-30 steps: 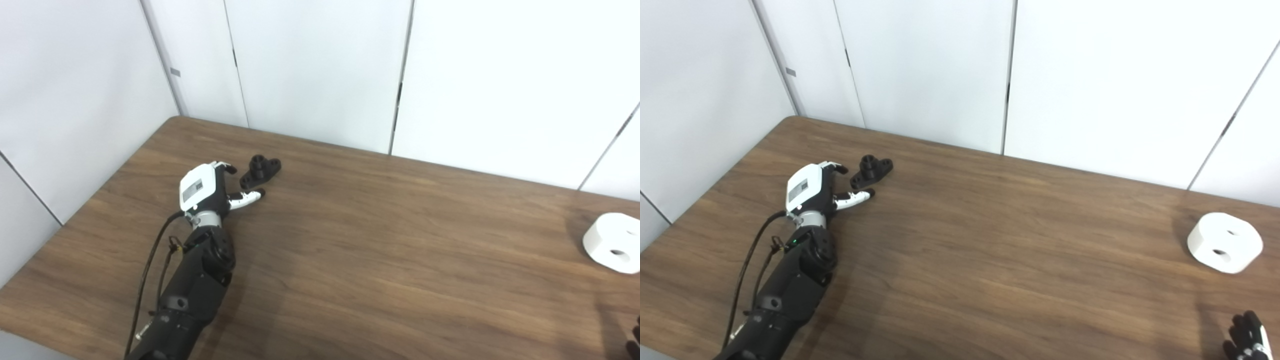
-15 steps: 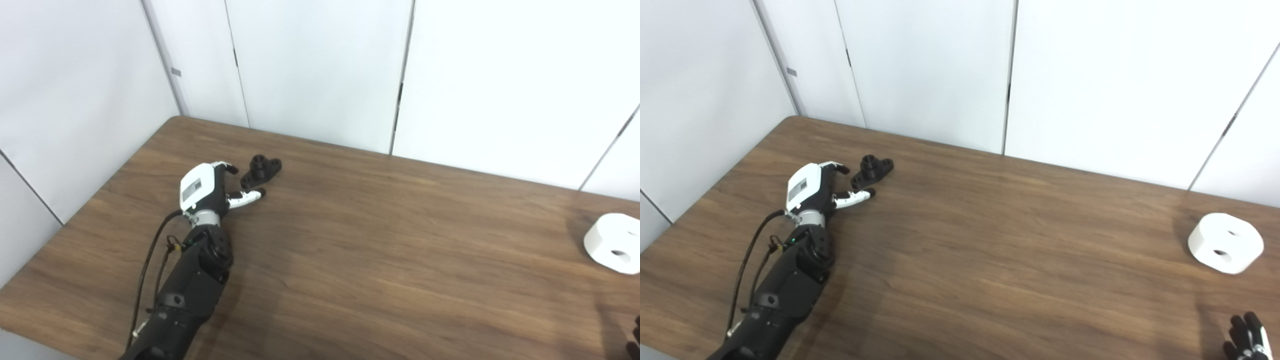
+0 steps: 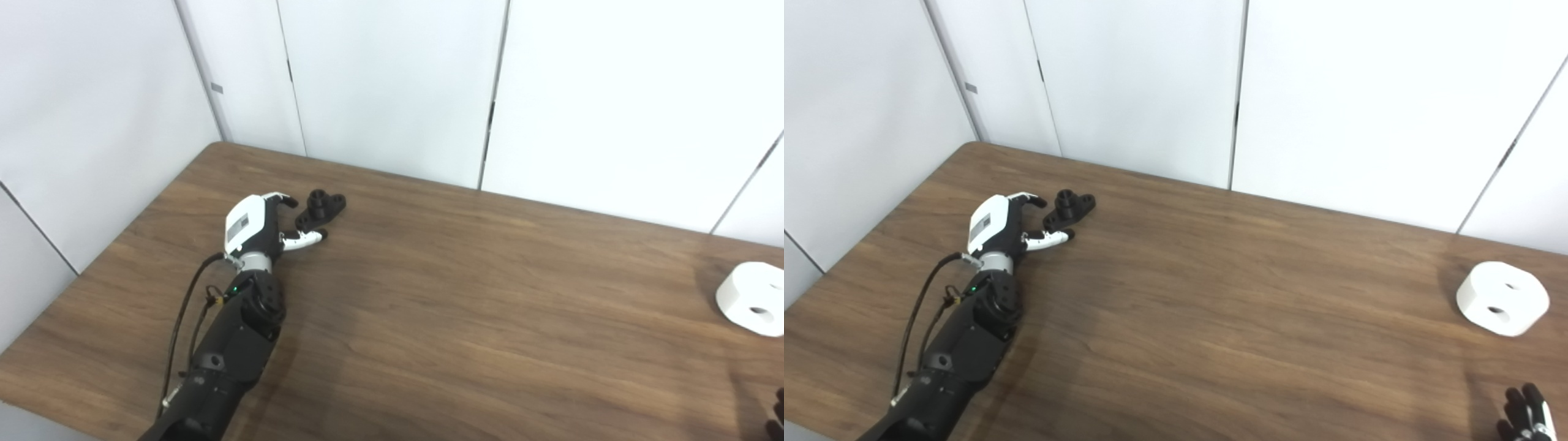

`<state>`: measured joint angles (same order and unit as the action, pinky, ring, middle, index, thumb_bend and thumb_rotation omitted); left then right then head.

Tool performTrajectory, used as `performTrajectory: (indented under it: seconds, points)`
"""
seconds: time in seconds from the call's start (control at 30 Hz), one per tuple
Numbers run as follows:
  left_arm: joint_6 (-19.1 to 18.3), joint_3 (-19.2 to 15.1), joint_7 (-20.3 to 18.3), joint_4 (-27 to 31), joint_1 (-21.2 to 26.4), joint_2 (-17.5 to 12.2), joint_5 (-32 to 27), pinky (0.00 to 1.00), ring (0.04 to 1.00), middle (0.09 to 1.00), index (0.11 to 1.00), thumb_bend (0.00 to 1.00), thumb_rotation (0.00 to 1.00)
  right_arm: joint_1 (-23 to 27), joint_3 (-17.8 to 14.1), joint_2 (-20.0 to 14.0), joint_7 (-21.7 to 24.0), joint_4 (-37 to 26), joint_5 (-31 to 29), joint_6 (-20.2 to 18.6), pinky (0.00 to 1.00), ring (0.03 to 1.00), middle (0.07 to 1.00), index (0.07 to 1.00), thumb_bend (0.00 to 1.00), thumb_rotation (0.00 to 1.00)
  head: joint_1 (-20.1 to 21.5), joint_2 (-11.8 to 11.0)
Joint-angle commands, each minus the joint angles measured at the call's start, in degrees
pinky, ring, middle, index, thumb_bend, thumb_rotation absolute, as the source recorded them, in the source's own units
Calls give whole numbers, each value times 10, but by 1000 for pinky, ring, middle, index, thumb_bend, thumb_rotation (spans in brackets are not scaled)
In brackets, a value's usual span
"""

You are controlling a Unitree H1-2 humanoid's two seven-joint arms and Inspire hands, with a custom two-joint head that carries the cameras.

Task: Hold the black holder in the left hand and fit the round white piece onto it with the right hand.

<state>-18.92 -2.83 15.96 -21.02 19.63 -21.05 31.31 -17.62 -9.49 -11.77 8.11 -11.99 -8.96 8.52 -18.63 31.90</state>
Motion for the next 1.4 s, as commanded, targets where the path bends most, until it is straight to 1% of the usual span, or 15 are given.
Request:
performTrajectory:
  seconds: [0.0, 0.13, 0.23, 0.43, 0.47, 0.5, 0.57, 0.67, 0.8, 0.87, 1.1, 1.37]
  points:
    - [19, 6, 13, -2, 28, -18, 5, 971, 913, 866, 700, 764, 163, -17, 8, 14, -5, 6, -2, -5, 1000, 1000, 979, 1000, 697, 1000, 0, 1]
    - [22, 8, 15, -9, 31, -20, 2, 968, 910, 862, 693, 758, 169, -17, 8, 15, -4, 5, -1, -4, 1000, 1000, 979, 1000, 698, 1000, 0, 2]
    - [24, 4, 15, -14, 32, -19, -6, 976, 917, 862, 671, 751, 175, -17, 7, 15, -5, 5, 2, -2, 1000, 1000, 975, 1000, 686, 1000, 1, 2]
    - [24, -7, 20, -15, 31, -11, -24, 984, 927, 849, 605, 747, 162, -17, 5, 16, -5, 7, -1, -3, 1000, 1000, 973, 1000, 688, 1000, 1, 2]
    - [22, -9, 19, -13, 31, -10, -28, 979, 933, 850, 550, 636, 118, -17, 5, 16, -6, 4, 0, -6, 1000, 1000, 973, 1000, 687, 1000, 1, 3]
    - [21, -10, 18, -12, 30, -10, -31, 977, 939, 850, 516, 568, 91, -18, 5, 17, -6, 2, 1, -8, 1000, 1000, 973, 1000, 686, 1000, 1, 3]
    - [23, -9, 19, -11, 29, -11, -32, 975, 943, 851, 496, 530, 75, -18, 5, 17, -6, 1, 1, -8, 1000, 1000, 974, 1000, 685, 1000, 0, 4]
    - [22, 0, 22, -15, 30, -15, -20, 985, 943, 847, 490, 521, 70, -18, 5, 17, -6, 2, 2, -5, 1000, 1000, 972, 1000, 687, 1000, -1, 4]
    - [11, 17, 24, -17, 31, -23, 0, 999, 944, 843, 487, 520, 71, -18, 5, 17, -5, 5, 0, -2, 1000, 1000, 973, 1000, 707, 1000, 0, 4]
    - [12, 23, 28, -20, 31, -26, 6, 1000, 941, 837, 486, 521, 71, -18, 5, 17, -4, 3, -2, -1, 1000, 1000, 972, 1000, 696, 1000, 0, 5]
    - [2, 36, 27, -19, 33, -33, 19, 1000, 936, 830, 485, 521, 70, -17, 4, 15, 0, 9, -9, 7, 1000, 1000, 970, 999, 695, 1000, -1, 6]
    - [5, 48, 32, -20, 34, -37, 23, 1000, 931, 829, 486, 521, 65, -17, 4, 14, 0, 6, -16, -2, 1000, 1000, 981, 1000, 726, 1000, -1, 8]
